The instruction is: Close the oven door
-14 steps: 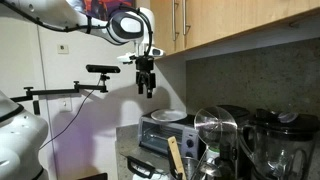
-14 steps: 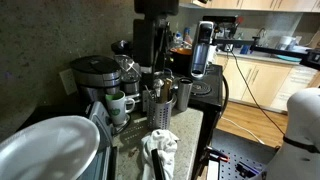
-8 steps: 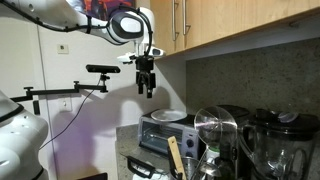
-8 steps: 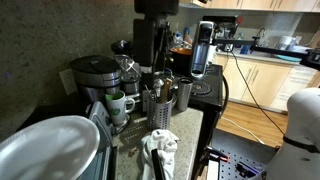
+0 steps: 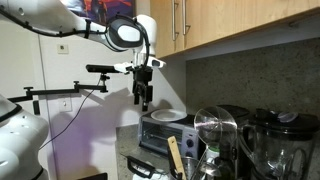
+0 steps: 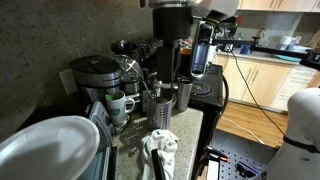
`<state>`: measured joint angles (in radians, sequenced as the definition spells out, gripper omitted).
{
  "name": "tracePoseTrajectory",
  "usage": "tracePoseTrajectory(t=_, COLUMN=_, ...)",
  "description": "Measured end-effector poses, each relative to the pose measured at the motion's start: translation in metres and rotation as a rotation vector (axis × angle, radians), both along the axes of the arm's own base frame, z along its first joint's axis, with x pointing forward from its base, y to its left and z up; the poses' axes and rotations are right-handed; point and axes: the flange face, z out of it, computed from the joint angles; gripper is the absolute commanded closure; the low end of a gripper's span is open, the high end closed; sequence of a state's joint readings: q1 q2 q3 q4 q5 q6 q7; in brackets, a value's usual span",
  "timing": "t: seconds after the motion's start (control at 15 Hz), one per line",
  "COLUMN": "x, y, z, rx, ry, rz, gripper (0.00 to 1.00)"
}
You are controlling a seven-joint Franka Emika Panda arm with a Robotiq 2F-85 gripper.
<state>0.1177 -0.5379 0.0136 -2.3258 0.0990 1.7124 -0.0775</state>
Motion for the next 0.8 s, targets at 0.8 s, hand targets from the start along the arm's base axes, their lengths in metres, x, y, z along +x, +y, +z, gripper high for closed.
tracePoseTrajectory(t=0.8, x=-0.078, y=-0.048, z=-0.106, rx=0.053, ry=-0.111, rz=-0.102, gripper=0.00)
